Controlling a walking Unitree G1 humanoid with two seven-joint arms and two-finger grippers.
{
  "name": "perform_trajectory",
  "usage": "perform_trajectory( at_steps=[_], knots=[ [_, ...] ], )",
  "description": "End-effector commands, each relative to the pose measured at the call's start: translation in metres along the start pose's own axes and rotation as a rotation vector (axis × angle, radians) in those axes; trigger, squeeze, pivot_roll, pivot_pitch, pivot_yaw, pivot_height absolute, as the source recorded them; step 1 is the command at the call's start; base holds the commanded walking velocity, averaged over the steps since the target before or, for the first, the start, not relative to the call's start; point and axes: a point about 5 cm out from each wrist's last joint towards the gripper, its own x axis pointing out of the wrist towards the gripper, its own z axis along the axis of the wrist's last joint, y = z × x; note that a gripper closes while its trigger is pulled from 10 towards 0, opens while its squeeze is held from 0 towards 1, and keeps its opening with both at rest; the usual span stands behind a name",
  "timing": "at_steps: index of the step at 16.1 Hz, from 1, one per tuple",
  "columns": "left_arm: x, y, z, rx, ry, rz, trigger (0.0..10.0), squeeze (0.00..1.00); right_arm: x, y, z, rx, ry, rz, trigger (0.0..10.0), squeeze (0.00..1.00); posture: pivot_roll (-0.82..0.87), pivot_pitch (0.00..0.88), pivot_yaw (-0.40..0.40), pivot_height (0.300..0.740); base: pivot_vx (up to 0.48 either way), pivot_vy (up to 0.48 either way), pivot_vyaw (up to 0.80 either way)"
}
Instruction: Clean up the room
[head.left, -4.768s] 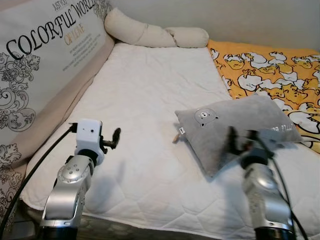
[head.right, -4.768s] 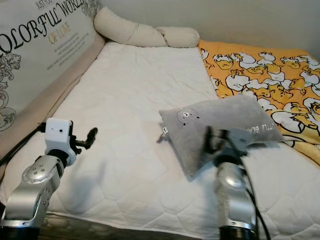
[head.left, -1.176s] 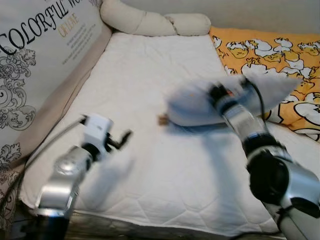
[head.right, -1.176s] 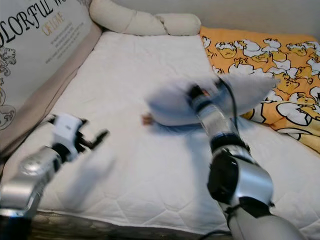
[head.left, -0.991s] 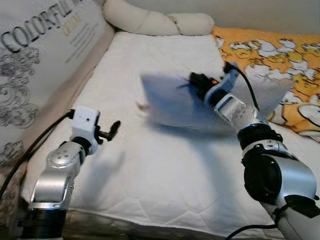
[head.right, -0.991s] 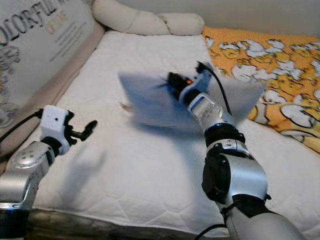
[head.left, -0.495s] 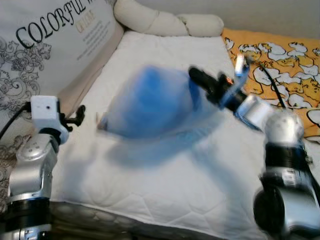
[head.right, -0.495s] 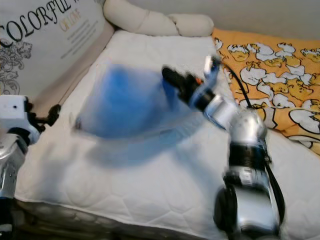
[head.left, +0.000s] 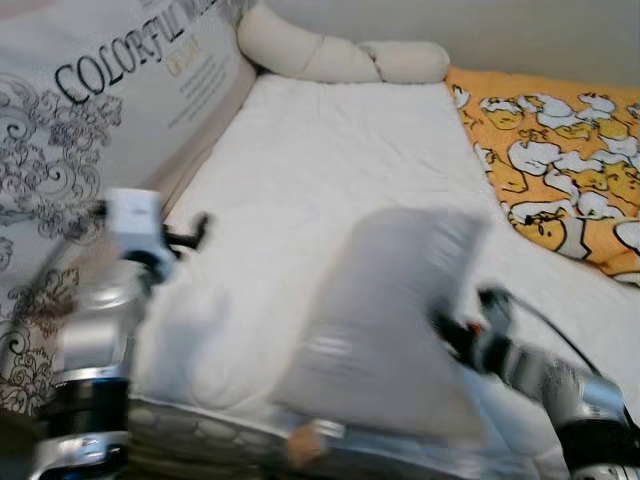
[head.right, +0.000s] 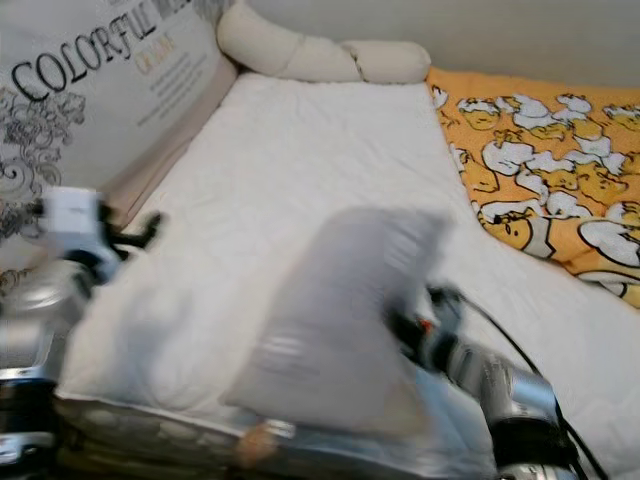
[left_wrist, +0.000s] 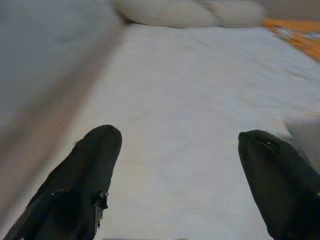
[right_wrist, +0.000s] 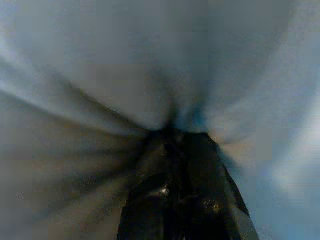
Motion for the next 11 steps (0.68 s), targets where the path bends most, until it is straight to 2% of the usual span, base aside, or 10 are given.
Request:
perform_trajectory(
  at_steps=[1, 2, 3, 4, 5, 6, 7, 8, 9, 11],
  knots=[
    [0.009, -0.018, -0.005, 0.0, 0.03, -0.089, 10.0, 0.0, 0.002, -0.006, 0.003, -0.022, -0.032, -0.096, 0.0, 0.0, 0.01, 0.0, 0.046, 0.74, 0.0, 0.0, 0.0],
    [0.013, -0.026, -0.011, -0.018, 0.044, -0.121, 10.0, 0.0, 0.002, -0.01, 0.004, -0.04, -0.049, -0.135, 0.3, 0.0, 0.01, 0.0, 0.046, 0.74, 0.0, 0.0, 0.0],
    [0.018, -0.034, -0.016, -0.069, 0.07, -0.156, 10.0, 0.0, 0.002, -0.012, 0.006, -0.065, -0.059, -0.16, 6.9, 0.0, 0.0, 0.0, 0.049, 0.74, 0.0, 0.0, 0.0],
    [0.022, -0.042, -0.023, -0.122, 0.122, -0.2, 10.0, 0.0, 0.003, -0.013, 0.009, -0.082, -0.077, -0.176, 10.0, 0.0, 0.0, 0.0, 0.048, 0.74, 0.0, 0.0, 0.0],
    [0.024, -0.046, -0.028, -0.156, 0.144, -0.224, 10.0, 0.0, 0.004, -0.013, 0.011, -0.085, -0.096, -0.183, 10.0, 0.0, 0.0, 0.0, 0.048, 0.74, 0.0, 0.0, 0.0],
    [0.027, -0.051, -0.033, -0.242, 0.184, -0.24, 10.0, 0.0, 0.007, -0.012, 0.014, -0.08, -0.127, -0.192, 10.0, 0.0, 0.0, 0.0, 0.045, 0.74, 0.0, 0.0, 0.0],
    [0.031, -0.056, -0.038, -0.374, 0.245, -0.238, 10.0, 0.0, 0.008, -0.011, 0.017, -0.076, -0.151, -0.198, 10.0, 0.0, 0.0, 0.0, 0.042, 0.74, 0.0, 0.0, 0.0],
    [0.032, -0.06, -0.045, -0.419, 0.319, -0.255, 10.0, 0.0, 0.009, -0.01, 0.018, -0.076, -0.16, -0.198, 10.0, 0.0, 0.0, 0.0, 0.04, 0.74, 0.0, 0.0, 0.0],
    [0.031, -0.068, -0.055, -0.443, 0.414, -0.286, 10.0, 0.0, 0.01, -0.009, 0.019, -0.079, -0.165, -0.199, 10.0, 0.0, 0.0, 0.0, 0.038, 0.74, 0.0, 0.0, 0.0],
    [0.029, -0.078, -0.063, -0.362, 0.445, -0.338, 10.0, 0.0, 0.012, -0.007, 0.02, -0.084, -0.173, -0.2, 10.0, 0.0, -0.01, 0.0, 0.039, 0.74, 0.0, 0.0, 0.0]
  ],
)
